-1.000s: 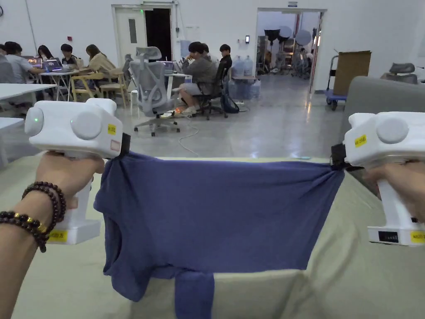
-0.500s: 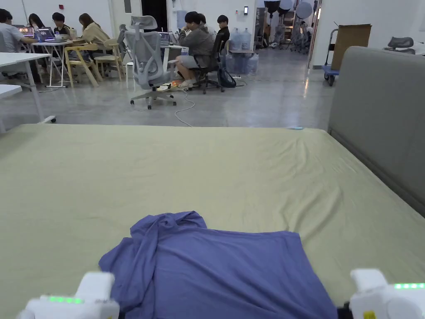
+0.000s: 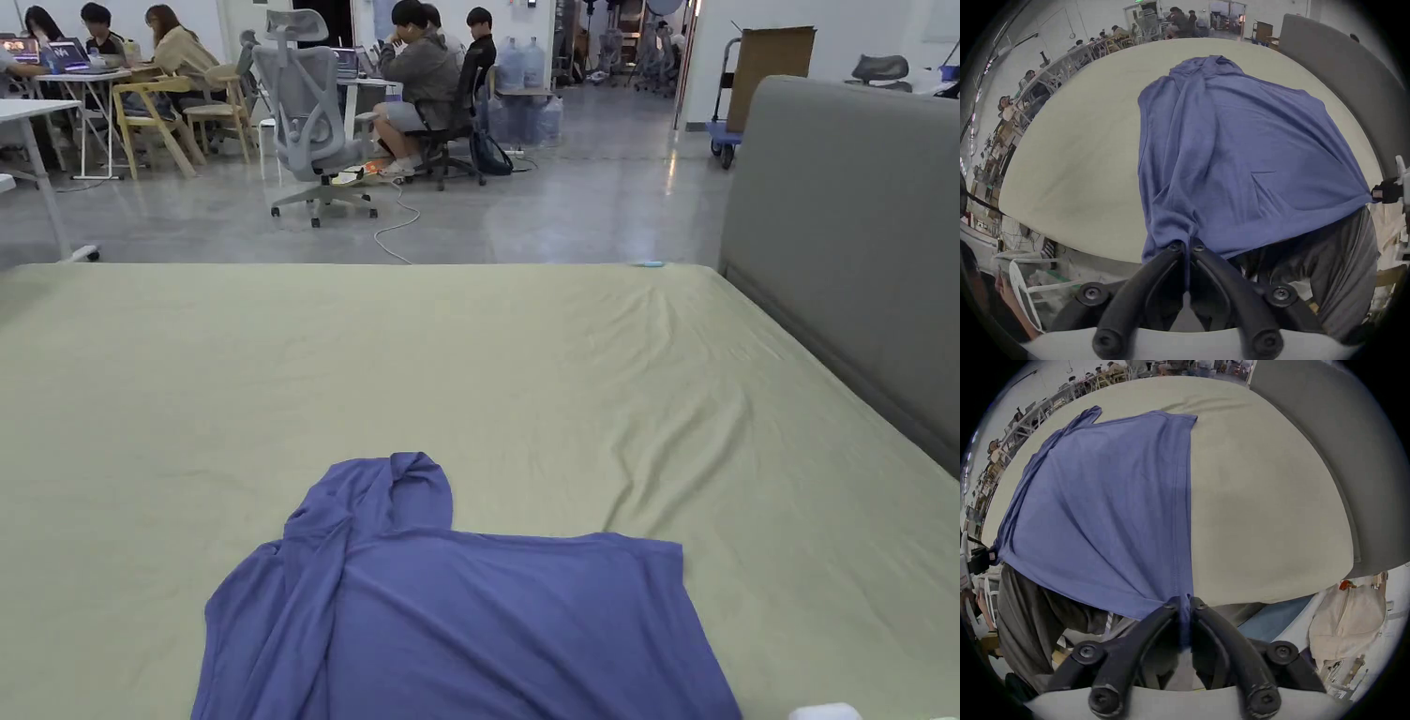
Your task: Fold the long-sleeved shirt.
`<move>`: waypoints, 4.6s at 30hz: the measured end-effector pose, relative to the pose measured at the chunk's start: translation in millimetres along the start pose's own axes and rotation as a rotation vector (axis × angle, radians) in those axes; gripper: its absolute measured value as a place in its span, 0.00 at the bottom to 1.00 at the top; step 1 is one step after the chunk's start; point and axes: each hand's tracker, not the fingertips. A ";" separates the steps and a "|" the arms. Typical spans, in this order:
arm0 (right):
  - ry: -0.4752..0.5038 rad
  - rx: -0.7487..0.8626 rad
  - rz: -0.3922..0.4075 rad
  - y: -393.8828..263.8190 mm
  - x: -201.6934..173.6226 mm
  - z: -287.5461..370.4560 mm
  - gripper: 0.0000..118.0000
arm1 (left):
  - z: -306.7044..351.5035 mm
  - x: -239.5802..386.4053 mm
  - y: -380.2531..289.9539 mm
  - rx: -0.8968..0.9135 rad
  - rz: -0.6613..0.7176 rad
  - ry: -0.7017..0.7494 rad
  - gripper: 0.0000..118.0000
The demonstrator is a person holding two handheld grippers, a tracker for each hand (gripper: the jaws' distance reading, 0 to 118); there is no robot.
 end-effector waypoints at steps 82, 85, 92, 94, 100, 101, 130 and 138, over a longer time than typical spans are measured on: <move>0.170 0.305 0.038 59.8 -69.0 45.9 0.00 | -15.7 -13.2 125.3 0.328 0.262 -0.157 0.00; 0.160 0.296 0.036 64.4 -68.4 40.2 0.00 | -35.1 -21.6 161.5 0.283 0.249 -0.125 0.00; 0.092 0.244 0.074 74.1 -69.4 16.6 0.00 | -105.8 -35.1 231.7 0.164 0.239 -0.065 0.97; 0.116 0.222 0.070 77.0 -66.3 9.3 0.00 | -126.9 -32.5 239.2 0.077 0.230 -0.046 0.94; 0.105 0.214 0.066 117.3 -43.4 -2.5 0.00 | -121.3 -13.4 237.2 0.047 0.193 -0.176 0.22; 0.100 0.228 0.045 134.7 -36.1 -5.0 0.00 | -115.3 -9.8 239.0 0.068 0.163 -0.132 0.07; 0.155 0.251 -0.092 264.9 18.6 -36.5 0.02 | -33.2 -30.5 216.8 0.179 0.146 -0.211 0.07; 0.142 0.407 -0.109 145.1 26.4 47.6 0.02 | 44.5 -48.1 133.6 0.253 0.109 -0.272 0.07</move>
